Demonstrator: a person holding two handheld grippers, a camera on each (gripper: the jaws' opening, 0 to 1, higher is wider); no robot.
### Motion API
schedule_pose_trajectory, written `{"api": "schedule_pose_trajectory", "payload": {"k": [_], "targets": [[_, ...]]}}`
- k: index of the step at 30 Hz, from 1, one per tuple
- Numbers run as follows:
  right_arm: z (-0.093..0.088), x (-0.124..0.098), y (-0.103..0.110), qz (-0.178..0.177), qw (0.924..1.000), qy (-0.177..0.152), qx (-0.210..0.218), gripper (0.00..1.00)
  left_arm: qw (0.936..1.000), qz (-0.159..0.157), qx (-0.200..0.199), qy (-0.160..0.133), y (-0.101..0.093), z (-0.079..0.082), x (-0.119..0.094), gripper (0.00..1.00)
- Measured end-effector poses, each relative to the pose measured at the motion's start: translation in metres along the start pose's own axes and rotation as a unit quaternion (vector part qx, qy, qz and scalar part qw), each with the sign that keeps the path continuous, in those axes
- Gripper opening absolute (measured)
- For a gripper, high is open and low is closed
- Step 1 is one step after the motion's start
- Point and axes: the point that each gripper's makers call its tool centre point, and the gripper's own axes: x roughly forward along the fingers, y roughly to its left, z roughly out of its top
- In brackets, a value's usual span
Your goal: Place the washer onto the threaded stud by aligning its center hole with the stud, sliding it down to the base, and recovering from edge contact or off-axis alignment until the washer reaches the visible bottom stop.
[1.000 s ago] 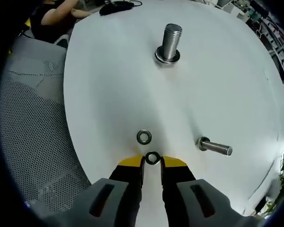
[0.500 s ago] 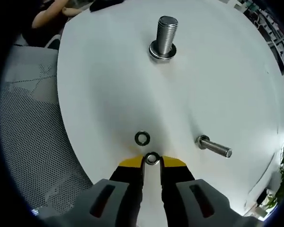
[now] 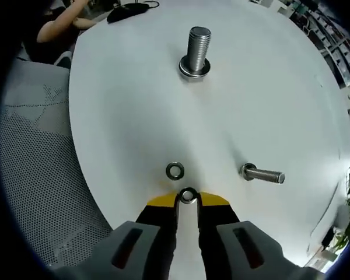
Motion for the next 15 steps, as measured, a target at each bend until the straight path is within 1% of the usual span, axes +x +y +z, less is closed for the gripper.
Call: {"api": "schedule_pose_trajectory", "payload": {"k": [5, 6, 8, 13, 15], "targets": [[0.0, 0.001, -0.002, 0.002, 0.9999, -0.012, 0.011, 0.14, 1.0, -0.001, 0.002, 0.002, -0.002, 0.0, -0.001, 0.22], [0.0, 0.002, -0.004, 0.004, 0.9997, -0.014, 0.021, 0.14, 1.0, -0.001, 0.002, 0.002, -0.001, -0.001, 0.0, 0.22], [-0.002, 0.002, -0.006, 0.004, 0.9996, -0.012, 0.026, 0.14, 1.0, -0.001, 0.002, 0.002, -0.001, 0.0, -0.001, 0.22], [-0.002, -0.003, -0.009, -0.001, 0.9993, -0.02, 0.03, 0.14, 1.0, 0.0, 0.001, 0.001, 0.0, -0.001, 0.0, 0.22], [-0.003, -0.01, -0.01, -0.005, 0.9992, -0.023, 0.032, 0.14, 1.0, -0.001, 0.002, 0.001, -0.001, 0.0, -0.001, 0.22]]}}
